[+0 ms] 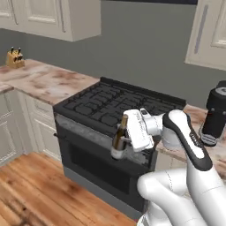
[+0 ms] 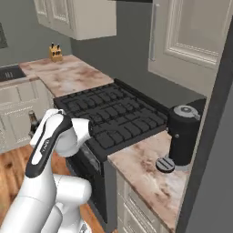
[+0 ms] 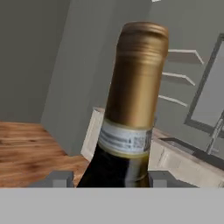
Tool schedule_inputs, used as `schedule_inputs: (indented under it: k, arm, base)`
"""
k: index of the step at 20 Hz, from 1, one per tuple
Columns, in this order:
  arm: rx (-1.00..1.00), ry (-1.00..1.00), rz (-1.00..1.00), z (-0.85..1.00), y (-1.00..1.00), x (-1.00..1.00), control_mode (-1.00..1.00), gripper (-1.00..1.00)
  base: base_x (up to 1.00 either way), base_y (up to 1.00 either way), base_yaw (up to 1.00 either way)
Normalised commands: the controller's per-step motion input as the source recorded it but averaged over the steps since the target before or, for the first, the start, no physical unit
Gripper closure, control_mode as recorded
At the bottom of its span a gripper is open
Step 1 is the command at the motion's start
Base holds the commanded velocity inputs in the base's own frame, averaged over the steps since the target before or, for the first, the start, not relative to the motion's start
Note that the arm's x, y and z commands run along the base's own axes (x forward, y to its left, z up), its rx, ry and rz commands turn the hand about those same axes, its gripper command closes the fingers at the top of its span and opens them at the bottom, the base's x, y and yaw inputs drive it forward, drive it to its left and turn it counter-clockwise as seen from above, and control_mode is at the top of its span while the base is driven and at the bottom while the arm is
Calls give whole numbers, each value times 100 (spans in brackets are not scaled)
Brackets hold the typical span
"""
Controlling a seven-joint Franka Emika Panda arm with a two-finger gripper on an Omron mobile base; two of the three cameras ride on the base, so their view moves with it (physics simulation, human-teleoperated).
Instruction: Place the drinks on the dining counter in a tight cluster.
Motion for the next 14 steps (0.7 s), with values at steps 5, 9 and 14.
schedule_inputs:
  k: [5,9,14]
  arm:
    - [0,0,0,0,0,0,100,100]
    - [0,0,0,0,0,0,100,100]
    - [0,0,0,0,0,0,100,100]
  base:
    - [-10,0,100]
    - [-1,0,96]
    - [0,0,100]
